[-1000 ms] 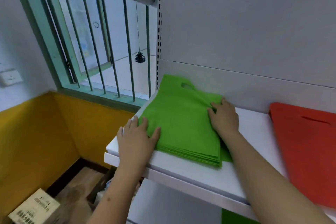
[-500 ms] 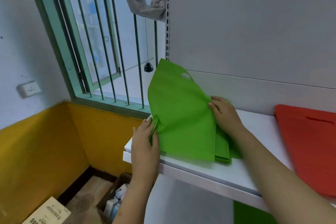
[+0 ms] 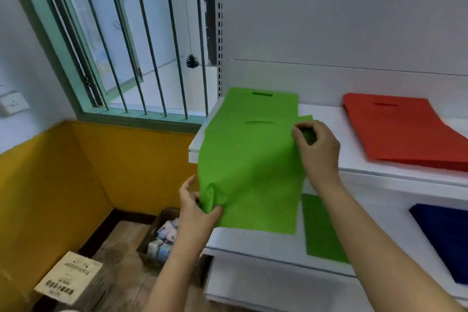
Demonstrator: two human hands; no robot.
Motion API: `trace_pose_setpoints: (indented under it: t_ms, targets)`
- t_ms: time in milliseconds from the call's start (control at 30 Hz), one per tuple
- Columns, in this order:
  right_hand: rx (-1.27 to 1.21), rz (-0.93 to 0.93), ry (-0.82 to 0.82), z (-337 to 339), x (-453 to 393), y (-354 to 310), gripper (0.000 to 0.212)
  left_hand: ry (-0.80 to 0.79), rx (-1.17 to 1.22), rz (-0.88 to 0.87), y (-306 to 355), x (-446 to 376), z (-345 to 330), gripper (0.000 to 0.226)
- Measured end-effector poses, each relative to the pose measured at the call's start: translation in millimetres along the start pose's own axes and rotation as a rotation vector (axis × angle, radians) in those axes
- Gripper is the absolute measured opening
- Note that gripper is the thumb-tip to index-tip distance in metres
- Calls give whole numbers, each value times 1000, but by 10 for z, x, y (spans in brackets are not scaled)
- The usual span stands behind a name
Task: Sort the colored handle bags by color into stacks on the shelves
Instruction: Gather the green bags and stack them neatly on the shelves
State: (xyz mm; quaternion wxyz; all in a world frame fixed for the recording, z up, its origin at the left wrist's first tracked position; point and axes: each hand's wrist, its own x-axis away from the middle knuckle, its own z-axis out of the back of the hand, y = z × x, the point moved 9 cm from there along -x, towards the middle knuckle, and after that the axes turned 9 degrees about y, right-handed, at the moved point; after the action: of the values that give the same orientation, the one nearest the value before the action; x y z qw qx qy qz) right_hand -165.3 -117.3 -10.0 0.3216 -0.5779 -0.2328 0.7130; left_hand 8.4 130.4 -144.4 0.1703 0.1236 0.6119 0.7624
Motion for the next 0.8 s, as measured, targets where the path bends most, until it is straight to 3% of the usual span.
trace_pose_setpoints:
  t_ms: [67, 200, 333, 400, 533, 600, 700, 800]
  targets:
    - [82, -7, 22, 218, 324, 64, 21, -55, -89, 67, -336, 174, -89, 82]
    - [192, -151, 27, 754, 963, 412, 38, -149, -73, 202, -937, 630, -352, 27]
    - [294, -305, 37, 1278, 1481, 914, 43, -346, -127, 300, -1360, 1031, -679, 33]
    - [307, -488, 48, 1493, 1664, 1358, 57, -425, -136, 347, -1485, 1167, -834, 31]
    - [52, -1076, 22, 1676, 2139, 2384, 78, -502, -110, 436, -1742, 1341, -1145, 40]
    - [44, -1155, 16, 1745, 2186, 2717, 65, -494, -143, 406, -1829, 1339, -1354, 30]
    - [30, -1163, -20, 1762, 2047, 3131, 27, -485, -213, 342, -1869, 1275, -1777, 20]
    - [-14, -1192, -87, 1687, 1813, 3682, 22, -448, -238, 380, -2015, 1180, -2247, 21]
